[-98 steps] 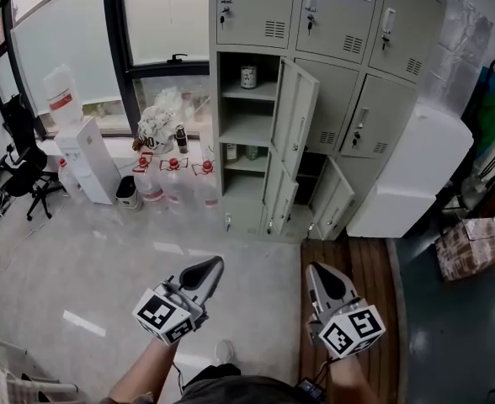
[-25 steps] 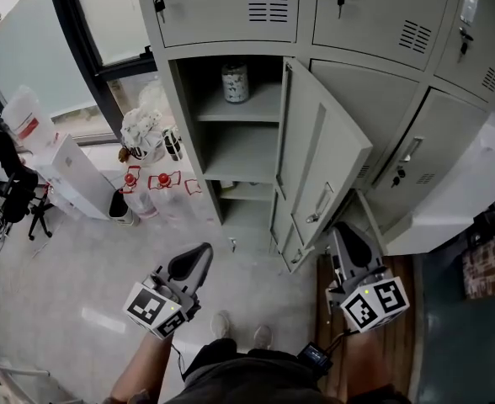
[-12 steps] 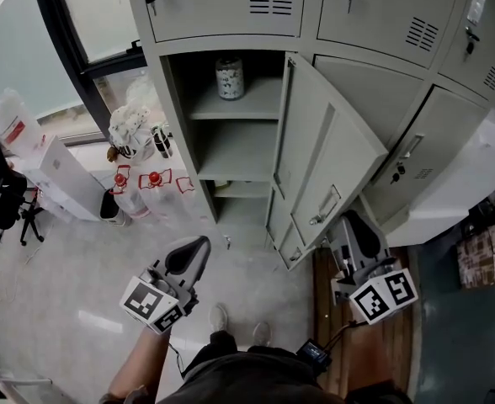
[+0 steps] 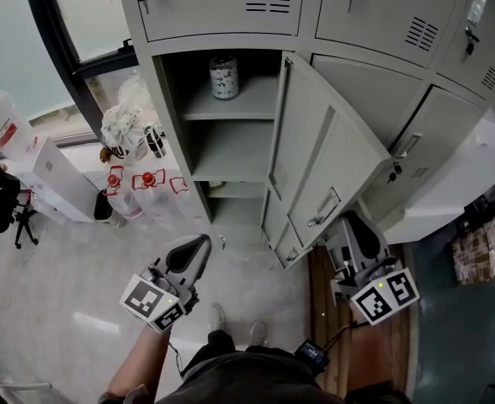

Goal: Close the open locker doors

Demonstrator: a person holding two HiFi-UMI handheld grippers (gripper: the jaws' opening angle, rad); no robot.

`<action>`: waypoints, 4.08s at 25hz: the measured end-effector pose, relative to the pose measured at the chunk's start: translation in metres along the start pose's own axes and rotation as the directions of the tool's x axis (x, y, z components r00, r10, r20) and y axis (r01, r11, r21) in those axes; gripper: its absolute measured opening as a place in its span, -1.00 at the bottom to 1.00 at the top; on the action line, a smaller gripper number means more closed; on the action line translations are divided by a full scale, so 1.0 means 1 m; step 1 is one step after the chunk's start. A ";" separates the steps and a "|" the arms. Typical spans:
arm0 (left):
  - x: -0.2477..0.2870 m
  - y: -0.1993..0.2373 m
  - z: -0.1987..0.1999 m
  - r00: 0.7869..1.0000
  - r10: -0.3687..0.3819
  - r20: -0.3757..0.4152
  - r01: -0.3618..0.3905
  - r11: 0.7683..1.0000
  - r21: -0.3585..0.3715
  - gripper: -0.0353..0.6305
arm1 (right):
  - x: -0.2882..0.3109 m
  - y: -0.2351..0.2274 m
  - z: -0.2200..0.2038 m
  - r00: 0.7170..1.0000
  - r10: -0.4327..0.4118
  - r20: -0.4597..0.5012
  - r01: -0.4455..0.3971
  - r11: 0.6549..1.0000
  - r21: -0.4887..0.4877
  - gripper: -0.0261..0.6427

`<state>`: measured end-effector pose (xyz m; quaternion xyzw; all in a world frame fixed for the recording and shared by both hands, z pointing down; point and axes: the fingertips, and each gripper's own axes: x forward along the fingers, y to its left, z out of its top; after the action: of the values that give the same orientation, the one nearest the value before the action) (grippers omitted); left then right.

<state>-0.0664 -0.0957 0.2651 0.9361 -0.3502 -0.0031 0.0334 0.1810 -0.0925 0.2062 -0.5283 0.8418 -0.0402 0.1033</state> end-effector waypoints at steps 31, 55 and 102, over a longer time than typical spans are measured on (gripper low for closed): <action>-0.039 0.035 0.002 0.999 0.038 0.017 -0.038 0.999 -0.014 -0.86 | 0.033 0.087 -0.018 0.992 0.121 -0.042 -0.124 0.991 -0.058 -0.88; -0.063 0.084 0.003 0.999 0.051 0.001 -0.051 0.999 -0.018 -0.86 | 0.097 0.156 -0.037 0.980 0.188 -0.066 -0.191 0.981 -0.046 -0.88; -0.086 0.169 0.001 0.993 0.117 0.004 -0.116 0.992 -0.048 -0.86 | 0.198 0.199 -0.060 0.962 0.252 -0.103 -0.258 0.965 -0.047 -0.88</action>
<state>-0.2422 -0.1661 0.2735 0.9130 -0.4041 -0.0128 0.0546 -0.0901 -0.1852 0.2033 -0.4158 0.9076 -0.0266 0.0513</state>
